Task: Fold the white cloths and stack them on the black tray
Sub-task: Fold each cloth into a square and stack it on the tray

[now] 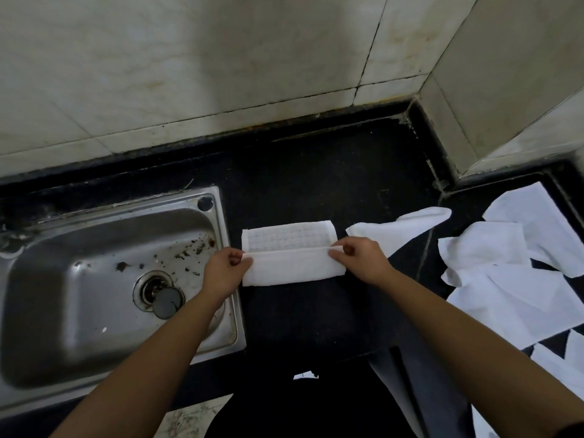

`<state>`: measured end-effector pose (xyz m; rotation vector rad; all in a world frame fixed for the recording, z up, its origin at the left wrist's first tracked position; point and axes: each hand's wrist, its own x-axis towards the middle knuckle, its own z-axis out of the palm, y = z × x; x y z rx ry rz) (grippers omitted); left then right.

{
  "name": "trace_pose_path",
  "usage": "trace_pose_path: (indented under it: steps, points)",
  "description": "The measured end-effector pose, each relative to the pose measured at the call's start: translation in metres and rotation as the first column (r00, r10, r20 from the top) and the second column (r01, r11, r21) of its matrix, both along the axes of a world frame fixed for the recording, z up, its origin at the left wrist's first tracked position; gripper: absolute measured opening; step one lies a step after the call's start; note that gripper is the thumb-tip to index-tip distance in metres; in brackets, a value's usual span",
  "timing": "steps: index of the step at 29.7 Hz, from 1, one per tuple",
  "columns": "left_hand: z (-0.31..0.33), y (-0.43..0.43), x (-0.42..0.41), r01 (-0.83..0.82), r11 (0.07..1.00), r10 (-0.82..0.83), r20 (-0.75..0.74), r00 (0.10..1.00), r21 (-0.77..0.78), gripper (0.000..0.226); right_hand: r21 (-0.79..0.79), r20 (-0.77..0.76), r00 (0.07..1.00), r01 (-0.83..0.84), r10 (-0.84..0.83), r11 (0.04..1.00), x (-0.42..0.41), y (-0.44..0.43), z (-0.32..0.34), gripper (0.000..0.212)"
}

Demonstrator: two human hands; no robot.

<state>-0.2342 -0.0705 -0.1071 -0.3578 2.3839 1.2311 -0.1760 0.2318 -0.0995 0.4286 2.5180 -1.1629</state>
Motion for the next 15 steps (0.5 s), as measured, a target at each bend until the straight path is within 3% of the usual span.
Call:
trace_pose_path:
  steps: [5, 15]
  points:
    - [-0.005, 0.011, -0.025, -0.092, 0.996, 0.092, -0.02, 0.996, -0.012, 0.017, -0.048, -0.003, 0.985, 0.174, -0.175, 0.984, -0.036, -0.002, -0.012, 0.02]
    - [-0.016, 0.021, -0.047, -0.066, 0.976, 0.045, -0.106, 0.993, -0.209, 0.02, 0.09, 0.015, 0.99, 0.14, -0.142, 0.986, -0.068, -0.008, -0.027, 0.028]
